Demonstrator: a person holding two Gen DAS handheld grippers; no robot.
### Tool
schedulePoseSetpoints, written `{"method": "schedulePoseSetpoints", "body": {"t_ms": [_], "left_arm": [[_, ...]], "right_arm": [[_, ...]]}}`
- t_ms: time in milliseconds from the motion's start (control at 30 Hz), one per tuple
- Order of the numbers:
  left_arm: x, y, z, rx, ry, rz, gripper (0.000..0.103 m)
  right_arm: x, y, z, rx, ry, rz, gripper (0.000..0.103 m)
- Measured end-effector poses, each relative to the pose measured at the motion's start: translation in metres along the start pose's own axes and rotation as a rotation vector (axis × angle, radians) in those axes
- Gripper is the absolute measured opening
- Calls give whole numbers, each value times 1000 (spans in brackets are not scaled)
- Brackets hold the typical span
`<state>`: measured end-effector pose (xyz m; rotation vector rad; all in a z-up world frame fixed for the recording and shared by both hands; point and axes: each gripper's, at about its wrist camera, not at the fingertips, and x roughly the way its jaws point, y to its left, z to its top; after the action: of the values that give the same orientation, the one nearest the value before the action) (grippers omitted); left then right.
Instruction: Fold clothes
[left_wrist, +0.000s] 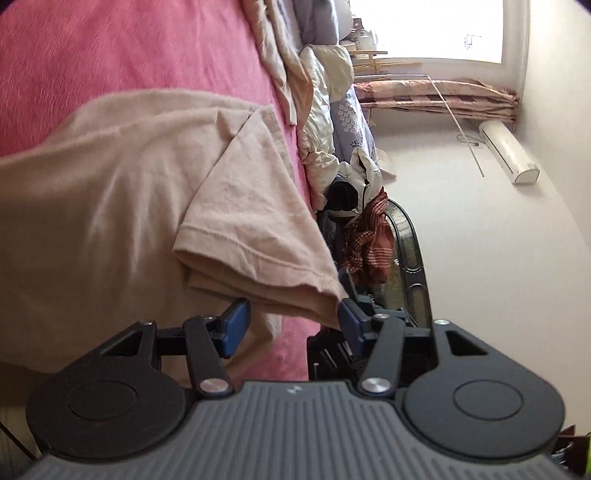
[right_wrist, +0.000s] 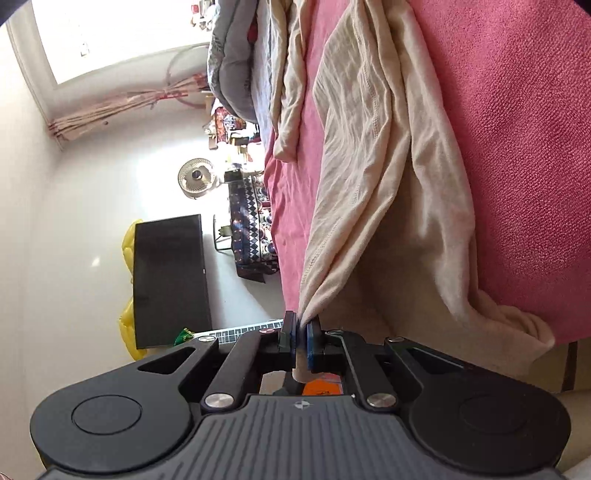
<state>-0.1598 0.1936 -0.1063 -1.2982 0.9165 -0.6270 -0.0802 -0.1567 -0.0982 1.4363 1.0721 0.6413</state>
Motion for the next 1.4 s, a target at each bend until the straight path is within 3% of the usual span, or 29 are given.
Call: {"method": "schedulePoseSetpoints", "body": {"t_ms": [267, 433, 733, 967, 1167, 1267, 1333, 1400], "left_arm": [[2, 21, 11, -145, -142, -46, 60], [14, 20, 10, -132, -136, -42, 60], [8, 13, 16, -101, -180, 38, 60], [12, -1, 14, -38, -232, 179, 59], [11, -32, 6, 110, -336, 293, 57], [15, -44, 3, 159, -346, 327, 46], [17, -49, 1, 185, -342, 351, 22], [18, -52, 1, 204, -339, 367, 11]], "right_arm": [[-6, -5, 7, 18, 1, 20, 7], [-12, -10, 8, 46, 0, 37, 7], [-12, -10, 11, 27, -1, 31, 7], [-21, -35, 2, 70, -18, -45, 7], [-21, -48, -5, 67, -32, -105, 7], [-17, -46, -8, 30, -25, -134, 8], [-14, -45, -10, 10, -19, -150, 9], [-11, -46, -14, 13, -9, -153, 10]]}}
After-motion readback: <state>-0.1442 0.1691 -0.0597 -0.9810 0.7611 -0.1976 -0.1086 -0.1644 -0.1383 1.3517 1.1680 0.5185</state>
